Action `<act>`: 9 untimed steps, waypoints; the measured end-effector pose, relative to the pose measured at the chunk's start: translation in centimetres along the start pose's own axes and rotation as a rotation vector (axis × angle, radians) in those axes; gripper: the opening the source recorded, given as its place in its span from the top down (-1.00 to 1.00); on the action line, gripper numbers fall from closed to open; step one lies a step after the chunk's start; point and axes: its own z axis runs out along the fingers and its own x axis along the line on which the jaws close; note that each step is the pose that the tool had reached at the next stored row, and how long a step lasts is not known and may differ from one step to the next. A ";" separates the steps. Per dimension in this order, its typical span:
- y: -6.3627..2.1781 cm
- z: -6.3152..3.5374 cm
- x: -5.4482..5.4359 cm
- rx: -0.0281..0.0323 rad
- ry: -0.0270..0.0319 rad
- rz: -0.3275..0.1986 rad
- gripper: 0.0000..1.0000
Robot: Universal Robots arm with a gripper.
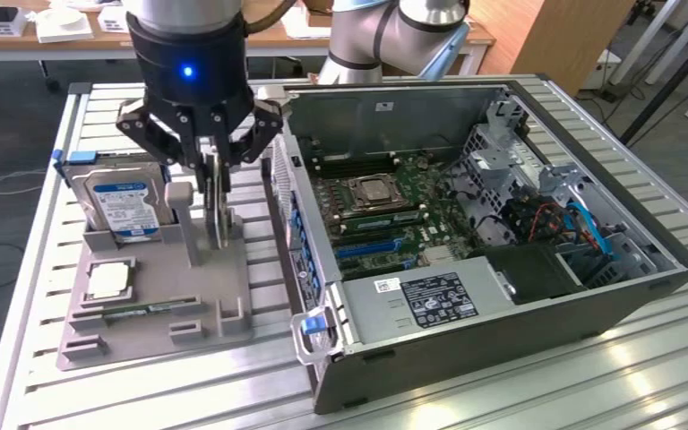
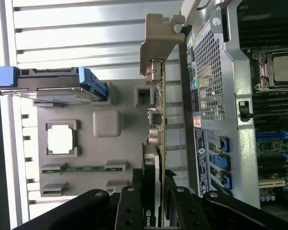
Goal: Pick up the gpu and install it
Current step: 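Pick up the gpu and move the gpu toward the slot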
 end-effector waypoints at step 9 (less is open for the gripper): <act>0.06 -0.71 -0.1 -0.0031 0.0009 0.000 0.45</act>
